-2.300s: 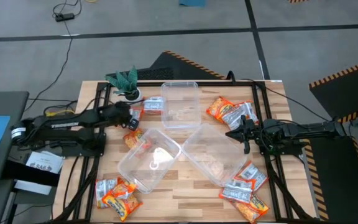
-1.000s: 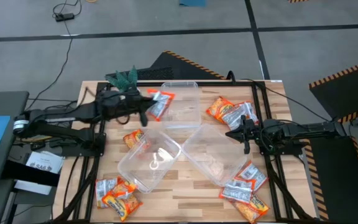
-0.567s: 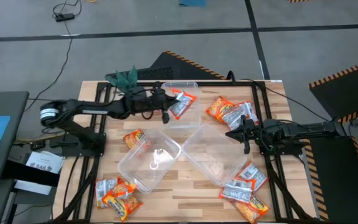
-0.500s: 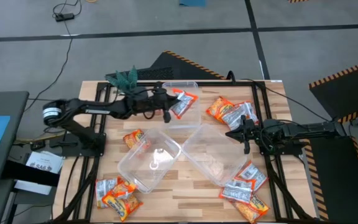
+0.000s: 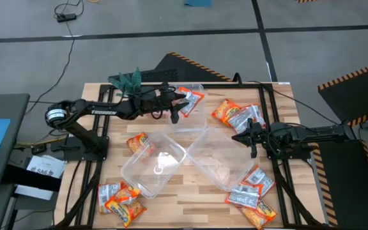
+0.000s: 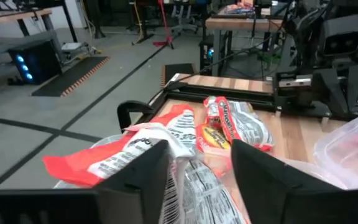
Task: Sort Maruchan noodles
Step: Put the noodle pack into the top transparent bin, then put the noodle pack into the bottom right transparent bin
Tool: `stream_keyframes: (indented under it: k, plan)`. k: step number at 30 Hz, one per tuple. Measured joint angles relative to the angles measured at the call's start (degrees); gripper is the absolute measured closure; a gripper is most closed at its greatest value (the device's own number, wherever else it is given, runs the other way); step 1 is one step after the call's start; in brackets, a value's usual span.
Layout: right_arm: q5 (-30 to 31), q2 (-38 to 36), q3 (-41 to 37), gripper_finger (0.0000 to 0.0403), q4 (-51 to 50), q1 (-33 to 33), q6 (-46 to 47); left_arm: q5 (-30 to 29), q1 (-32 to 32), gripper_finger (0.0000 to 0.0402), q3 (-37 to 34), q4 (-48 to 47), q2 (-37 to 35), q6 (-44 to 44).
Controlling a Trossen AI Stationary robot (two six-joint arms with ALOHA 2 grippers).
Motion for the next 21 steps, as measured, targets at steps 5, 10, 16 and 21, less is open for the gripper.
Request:
stream_keyframes:
  k: [5,10,16,21]
  plan:
    - [0.0,0.0,0.0,0.0365,0.0,0.0,0.0,0.8,0.0,0.0193,1.4,-1.3,0.0,0.0]
    - [0.0,0.0,0.0,0.0365,0.0,0.0,0.0,0.8,0.0,0.0184,2.3,-4.1,-0.1,0.1]
    - [0.0,0.0,0.0,0.0365,0.0,0.0,0.0,1.3,-0.1,0.0184,2.8,-7.0,-0.5,0.0]
    - [0.0,0.0,0.0,0.0365,0.0,0.0,0.0,4.6,-0.2,0.0185,2.7,-8.3,-4.3,-1.5]
